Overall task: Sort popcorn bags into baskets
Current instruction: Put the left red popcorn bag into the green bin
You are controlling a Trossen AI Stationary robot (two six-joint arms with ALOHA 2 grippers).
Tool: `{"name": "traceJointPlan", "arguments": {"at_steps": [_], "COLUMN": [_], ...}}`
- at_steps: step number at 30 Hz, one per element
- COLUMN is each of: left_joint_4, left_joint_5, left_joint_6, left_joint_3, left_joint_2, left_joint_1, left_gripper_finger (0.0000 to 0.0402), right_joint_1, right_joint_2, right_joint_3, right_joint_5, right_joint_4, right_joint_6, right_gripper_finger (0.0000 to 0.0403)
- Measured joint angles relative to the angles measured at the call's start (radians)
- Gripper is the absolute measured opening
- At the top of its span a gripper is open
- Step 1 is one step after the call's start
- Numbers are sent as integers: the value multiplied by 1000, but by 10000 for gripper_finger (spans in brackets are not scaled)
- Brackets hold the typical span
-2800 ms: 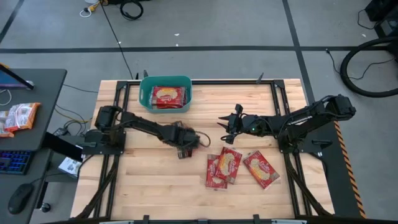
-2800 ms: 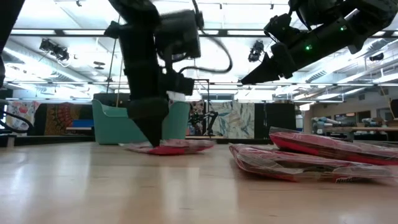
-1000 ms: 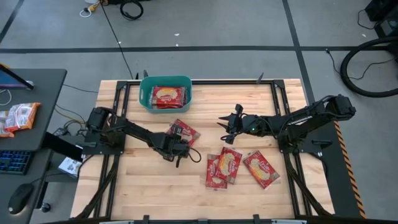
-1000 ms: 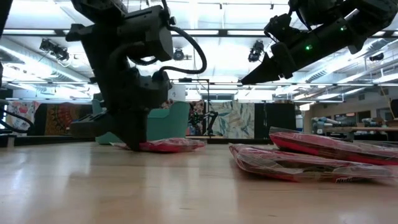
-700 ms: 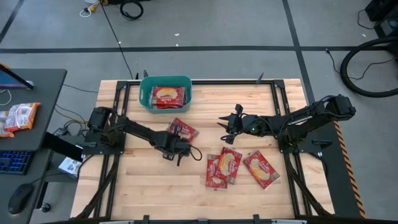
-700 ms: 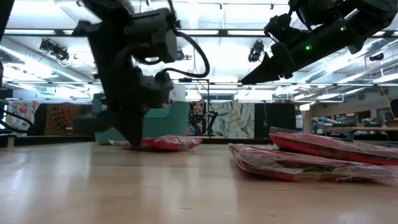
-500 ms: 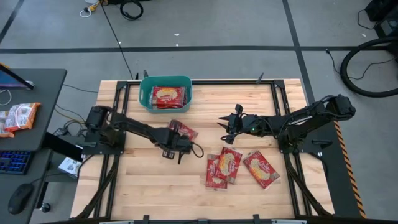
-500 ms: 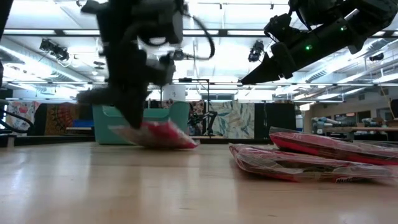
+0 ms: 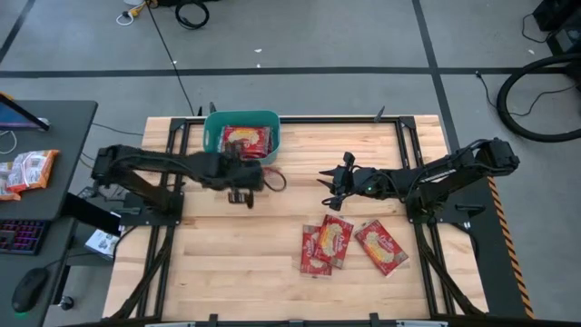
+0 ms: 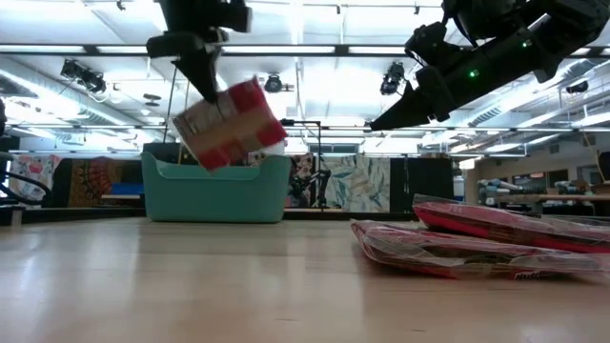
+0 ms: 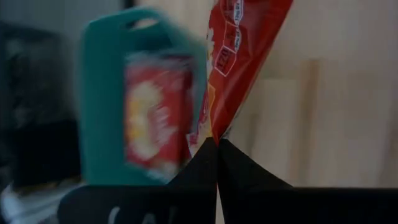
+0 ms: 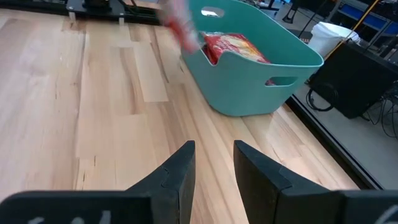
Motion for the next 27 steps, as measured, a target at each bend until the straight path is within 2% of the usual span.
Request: {"name": "traceJointPlan", "arguments": {"at_steps": [6, 10, 13, 19, 27], "left_joint_4": [-41, -14, 78, 381, 565], "left_joint_5": [-132, -174, -168, -179, -173], "left_joint_6": [2, 35, 94, 259, 328], "left_joint_3": [3, -14, -92, -288, -371], "left_joint_2": [-69, -72, -66, -65, -65], "left_joint_1": [94, 172, 233, 329, 418], "left_gripper_finger": [1, 1, 1, 0, 0], "right_joint_1": [0, 0, 0, 1, -6], "right_joint_2": [0, 0, 0, 0, 0], "right_joint_3": [0, 0, 0, 0, 0], "right_joint_5": [2, 2, -4, -18, -18], "right_joint_4": [10, 11, 10, 4, 10], "right_joint_6": [-1, -1, -1, -3, -3], "right_gripper_finger": [114, 114, 114, 114, 114]}}
